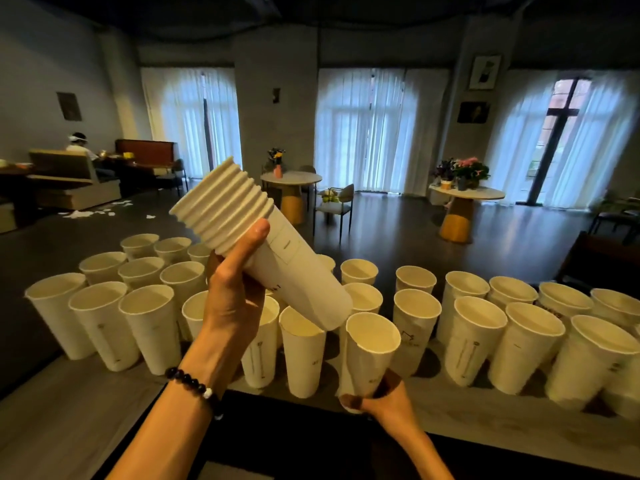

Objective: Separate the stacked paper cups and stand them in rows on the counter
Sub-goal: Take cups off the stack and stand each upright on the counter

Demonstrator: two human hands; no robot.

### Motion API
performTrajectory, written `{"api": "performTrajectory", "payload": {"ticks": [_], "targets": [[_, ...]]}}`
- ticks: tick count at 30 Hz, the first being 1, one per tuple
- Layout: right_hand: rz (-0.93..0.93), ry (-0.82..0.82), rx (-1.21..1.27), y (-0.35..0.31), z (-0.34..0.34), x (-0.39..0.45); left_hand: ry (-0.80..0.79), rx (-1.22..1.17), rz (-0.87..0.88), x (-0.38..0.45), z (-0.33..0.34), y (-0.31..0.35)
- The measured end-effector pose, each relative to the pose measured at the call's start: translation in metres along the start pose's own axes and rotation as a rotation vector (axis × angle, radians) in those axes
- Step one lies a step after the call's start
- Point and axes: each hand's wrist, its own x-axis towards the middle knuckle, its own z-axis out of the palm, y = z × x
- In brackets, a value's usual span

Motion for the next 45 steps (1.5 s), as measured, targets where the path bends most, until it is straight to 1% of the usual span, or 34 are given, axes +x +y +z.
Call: {"api": "performTrajectory", "payload": {"ticks": [4,9,11,12,13,16,17,18,20,21,22,23,25,26,27,29,35,39,42,45], "targets": [[0.049,0.021,-0.037,0.008,0.012,0.009,-0.013,-0.024,-0.02,0.004,-0.011,0.002],[0.098,0.086,-0.048,0.007,0.02,0.015,-0.09,-0.037,-0.086,0.012,-0.016,-0.006],[0.073,0.075,-0.089,0.008,0.025,0.018,-0.105,-0.037,-0.128,0.016,-0.013,-0.011],[0.038,0.118,-0.112,0.009,0.027,0.017,-0.147,-0.022,-0.173,0.021,-0.01,-0.015],[0.022,0.113,-0.153,0.006,0.027,0.017,-0.157,-0.002,-0.192,0.021,-0.009,-0.02],[-0.059,0.034,-0.246,0.0,0.025,0.006,-0.137,-0.003,-0.21,0.023,-0.008,-0.033],[-0.082,0.094,-0.242,0.0,0.019,0.002,-0.172,-0.035,-0.234,0.026,-0.006,-0.037],[-0.087,0.198,-0.227,-0.001,0.011,-0.003,-0.213,-0.081,-0.271,0.025,-0.004,-0.041],[-0.177,0.371,-0.21,-0.014,-0.001,-0.019,-0.274,-0.135,-0.332,0.018,0.001,-0.049],[-0.217,0.43,-0.187,-0.024,-0.007,-0.029,-0.293,-0.16,-0.373,0.011,0.004,-0.052],[-0.254,0.435,-0.152,-0.036,-0.009,-0.04,-0.307,-0.179,-0.413,0.004,0.006,-0.055],[-0.265,0.379,-0.088,-0.05,-0.009,-0.05,-0.316,-0.176,-0.454,-0.003,0.009,-0.06],[-0.192,0.128,0.033,-0.073,-0.008,-0.068,-0.329,-0.137,-0.508,-0.016,0.014,-0.069],[-0.169,-0.004,0.058,-0.079,-0.008,-0.075,-0.321,-0.118,-0.507,-0.023,0.019,-0.073],[-0.167,-0.1,0.075,-0.083,-0.008,-0.079,-0.309,-0.105,-0.496,-0.027,0.022,-0.078],[-0.181,-0.187,0.058,-0.078,-0.013,-0.083,-0.293,-0.09,-0.481,-0.035,0.028,-0.086],[-0.204,-0.185,-0.102,-0.062,-0.032,-0.076,-0.243,-0.009,-0.37,-0.052,0.042,-0.098],[-0.223,-0.148,-0.254,-0.061,-0.064,-0.072,-0.179,0.05,-0.272,-0.06,0.057,-0.102],[-0.23,-0.074,-0.312,-0.05,-0.089,-0.064,-0.1,0.021,-0.231,-0.05,0.062,-0.098],[-0.194,0.011,-0.256,-0.032,-0.103,-0.053,-0.018,-0.074,-0.199,-0.038,0.068,-0.082]]}}
